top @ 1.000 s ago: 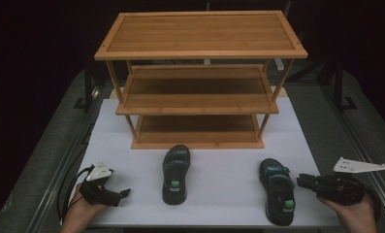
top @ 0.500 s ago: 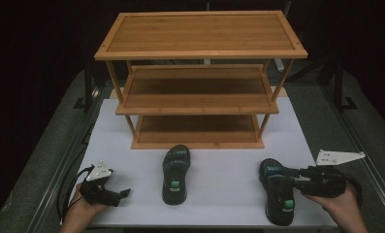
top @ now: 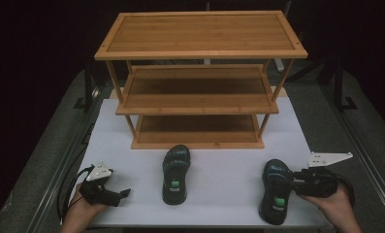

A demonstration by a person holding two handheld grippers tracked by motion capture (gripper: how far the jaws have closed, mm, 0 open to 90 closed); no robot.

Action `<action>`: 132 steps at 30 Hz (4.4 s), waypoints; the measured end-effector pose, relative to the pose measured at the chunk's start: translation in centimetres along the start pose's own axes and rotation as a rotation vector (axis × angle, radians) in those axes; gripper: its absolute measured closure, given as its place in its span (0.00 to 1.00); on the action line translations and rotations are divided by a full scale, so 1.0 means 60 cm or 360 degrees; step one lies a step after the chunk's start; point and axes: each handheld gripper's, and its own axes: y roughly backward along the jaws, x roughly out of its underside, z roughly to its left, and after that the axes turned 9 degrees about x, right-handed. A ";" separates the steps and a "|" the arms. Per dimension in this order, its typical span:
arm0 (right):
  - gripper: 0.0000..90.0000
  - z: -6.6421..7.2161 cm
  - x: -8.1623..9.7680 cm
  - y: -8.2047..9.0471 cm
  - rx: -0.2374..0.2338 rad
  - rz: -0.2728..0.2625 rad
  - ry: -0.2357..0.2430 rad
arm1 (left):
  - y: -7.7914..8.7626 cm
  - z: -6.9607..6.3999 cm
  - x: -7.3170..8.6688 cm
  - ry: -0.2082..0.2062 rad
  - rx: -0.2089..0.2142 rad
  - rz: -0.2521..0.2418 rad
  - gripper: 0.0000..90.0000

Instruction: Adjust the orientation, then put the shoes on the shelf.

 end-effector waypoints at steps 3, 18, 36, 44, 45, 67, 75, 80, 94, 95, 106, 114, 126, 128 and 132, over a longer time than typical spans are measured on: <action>0.74 -0.001 0.000 0.001 -0.0007 -0.0004 0.0010 | 0.000 0.000 0.000 0.0000 0.0000 0.0000 0.00; 0.74 0.011 -0.022 0.007 -0.0016 -0.0026 0.0058 | 0.000 0.000 0.000 -0.0001 0.0000 0.0000 0.00; 0.74 0.040 -0.097 -0.048 -0.0136 -0.0059 0.0204 | 0.000 0.000 0.000 -0.0001 -0.0002 -0.0003 0.00; 0.74 0.059 -0.137 -0.096 -0.0222 -0.0063 0.0277 | 0.000 0.000 0.000 -0.0002 -0.0001 -0.0003 0.00; 0.74 0.062 -0.142 -0.103 -0.0231 -0.0058 0.0285 | 0.000 0.000 0.000 0.0000 -0.0001 -0.0003 0.00; 0.74 0.110 -0.206 -0.235 -0.0421 0.0005 0.0382 | 0.000 0.000 0.000 0.0003 -0.0002 -0.0007 0.00; 0.74 0.121 -0.206 -0.267 -0.0466 0.0046 0.0399 | -0.001 0.000 0.000 0.0004 -0.0001 -0.0008 0.00; 0.74 0.125 -0.204 -0.276 -0.0447 0.0050 0.0409 | -0.001 0.000 0.000 0.0004 -0.0001 -0.0008 0.00; 0.48 0.128 -0.195 -0.241 -0.0345 -0.0020 0.0380 | 0.001 0.000 -0.001 0.0004 0.0005 -0.0006 0.00; 0.48 0.127 -0.194 -0.240 -0.0334 -0.0015 0.0386 | 0.001 0.001 -0.002 0.0009 0.0010 -0.0005 0.00; 0.47 0.126 -0.192 -0.241 -0.0310 -0.0026 0.0391 | 0.008 -0.027 -0.057 -0.0037 0.0201 -0.0107 0.00; 0.47 0.128 -0.191 -0.237 -0.0315 -0.0025 0.0397 | 0.005 -0.043 -0.118 -0.0141 0.0286 -0.0137 0.06; 0.49 0.124 -0.191 -0.234 -0.0319 -0.0049 0.0374 | -0.033 -0.067 -0.206 -0.0285 0.0521 -0.0123 0.25; 0.52 0.124 -0.190 -0.233 -0.0314 -0.0047 0.0373 | -0.044 -0.071 -0.218 -0.0321 0.0551 -0.0106 0.27; 0.57 0.122 -0.188 -0.233 -0.0323 -0.0041 0.0365 | -0.064 -0.077 -0.231 -0.0358 0.0597 -0.0084 0.36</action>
